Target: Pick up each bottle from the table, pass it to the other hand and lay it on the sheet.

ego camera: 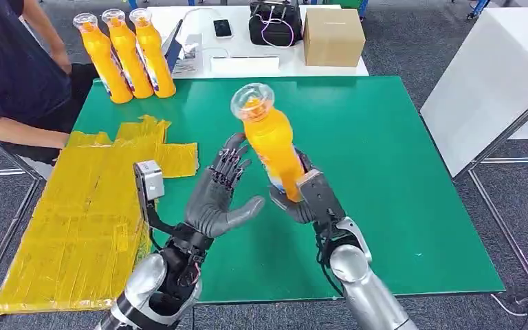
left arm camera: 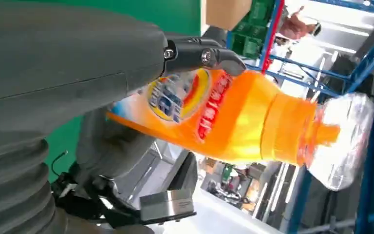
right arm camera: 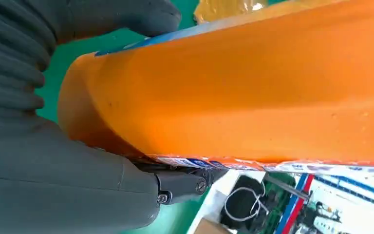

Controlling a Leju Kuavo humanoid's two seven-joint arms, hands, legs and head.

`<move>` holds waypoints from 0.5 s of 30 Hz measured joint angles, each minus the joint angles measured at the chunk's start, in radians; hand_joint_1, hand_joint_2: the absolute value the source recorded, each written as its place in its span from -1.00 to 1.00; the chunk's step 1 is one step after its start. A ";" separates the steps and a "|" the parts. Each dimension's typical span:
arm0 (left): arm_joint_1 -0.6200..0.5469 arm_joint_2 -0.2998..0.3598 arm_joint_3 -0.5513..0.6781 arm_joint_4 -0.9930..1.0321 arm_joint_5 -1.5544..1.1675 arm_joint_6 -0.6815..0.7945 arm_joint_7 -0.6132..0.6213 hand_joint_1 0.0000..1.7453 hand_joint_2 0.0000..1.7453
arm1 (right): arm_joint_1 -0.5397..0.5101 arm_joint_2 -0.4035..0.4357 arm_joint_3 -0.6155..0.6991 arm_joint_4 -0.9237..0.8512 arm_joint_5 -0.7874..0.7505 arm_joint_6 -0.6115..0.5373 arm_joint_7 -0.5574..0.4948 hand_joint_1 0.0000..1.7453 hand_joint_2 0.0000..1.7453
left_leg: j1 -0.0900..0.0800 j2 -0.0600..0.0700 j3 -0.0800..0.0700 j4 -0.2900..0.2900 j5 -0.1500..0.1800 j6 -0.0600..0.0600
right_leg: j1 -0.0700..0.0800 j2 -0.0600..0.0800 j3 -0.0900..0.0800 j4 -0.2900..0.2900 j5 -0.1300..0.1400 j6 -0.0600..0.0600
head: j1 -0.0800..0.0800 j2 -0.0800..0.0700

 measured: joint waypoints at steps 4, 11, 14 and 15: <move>-0.002 0.000 0.000 0.007 0.000 0.004 0.000 -1.00 1.00 | -0.005 0.003 0.017 0.015 0.004 -0.006 0.001 1.00 1.00 | 0.000 0.000 0.000 0.000 0.000 0.000 | 0.000 0.000 0.000 0.000 0.000 0.000 | 0.000 0.000; -0.008 -0.002 0.000 0.026 0.024 0.039 0.003 -1.00 1.00 | -0.015 0.014 0.086 0.054 0.136 -0.047 0.018 1.00 1.00 | 0.000 0.000 0.000 0.000 0.000 0.000 | 0.000 0.000 0.000 0.000 0.000 0.000 | 0.000 0.000; -0.015 -0.003 0.002 0.037 0.037 0.065 0.003 -1.00 1.00 | -0.016 0.021 0.135 0.084 0.173 -0.062 0.017 1.00 1.00 | 0.000 0.000 0.000 0.000 0.000 0.000 | 0.000 0.000 -0.001 0.000 0.000 0.000 | 0.000 0.000; -0.018 -0.005 0.003 0.040 0.042 0.069 0.006 -1.00 1.00 | -0.015 0.026 0.152 0.095 0.183 -0.066 0.016 1.00 1.00 | 0.000 0.000 0.000 0.000 0.000 0.000 | 0.000 0.000 -0.001 0.000 0.000 0.000 | 0.000 0.000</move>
